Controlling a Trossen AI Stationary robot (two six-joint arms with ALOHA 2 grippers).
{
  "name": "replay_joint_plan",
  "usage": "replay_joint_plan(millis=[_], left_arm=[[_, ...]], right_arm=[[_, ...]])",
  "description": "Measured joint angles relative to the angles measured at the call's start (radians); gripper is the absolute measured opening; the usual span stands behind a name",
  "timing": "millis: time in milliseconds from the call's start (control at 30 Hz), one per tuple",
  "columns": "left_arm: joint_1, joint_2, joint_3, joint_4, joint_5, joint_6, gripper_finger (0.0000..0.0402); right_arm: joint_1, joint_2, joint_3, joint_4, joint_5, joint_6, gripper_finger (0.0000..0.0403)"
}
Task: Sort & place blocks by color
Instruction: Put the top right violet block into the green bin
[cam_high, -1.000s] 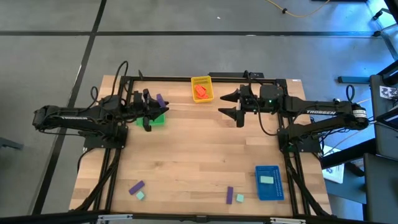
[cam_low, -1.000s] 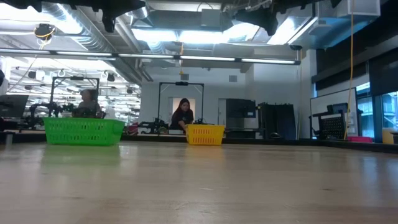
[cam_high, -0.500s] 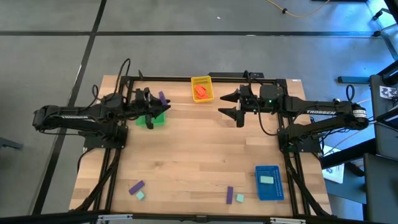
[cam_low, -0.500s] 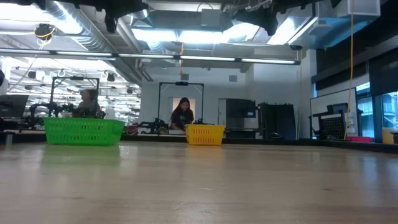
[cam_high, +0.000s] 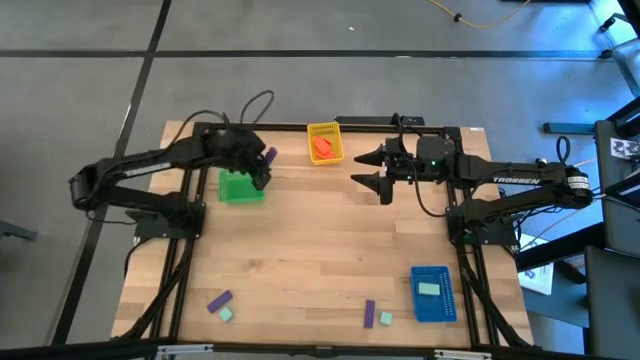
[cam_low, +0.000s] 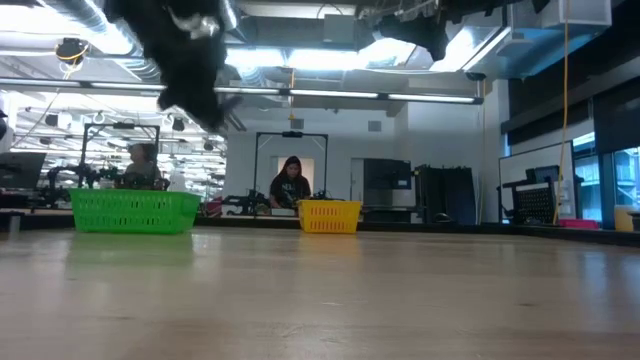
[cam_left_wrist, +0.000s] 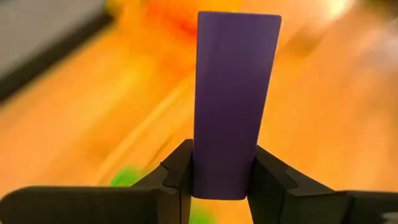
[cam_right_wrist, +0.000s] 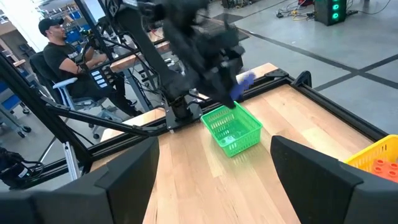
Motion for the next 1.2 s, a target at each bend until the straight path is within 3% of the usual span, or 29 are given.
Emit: replay_joint_plan(millis=[267, 600, 967, 1200], left_arm=[[0.066, 0.103, -0.066, -0.244, -0.001, -0.030, 0.0098], [0.066, 0.103, -0.204, -0.182, 0.003, -0.108, 0.0098], [0.071, 0.148, -0.210, -0.166, 0.032, 0.144, 0.0098], [0.075, 0.252, -0.211, -0.118, 0.018, 0.140, 0.0098]], right_arm=[[0.000, 0.000, 0.000, -0.003, 0.000, -0.002, 0.0311], [0.000, 0.000, 0.000, -0.009, 0.003, -0.006, 0.0311], [-0.001, 0.000, 0.000, -0.009, 0.013, -0.008, 0.0311], [-0.001, 0.000, 0.000, -0.009, 0.019, -0.005, 0.0311]])
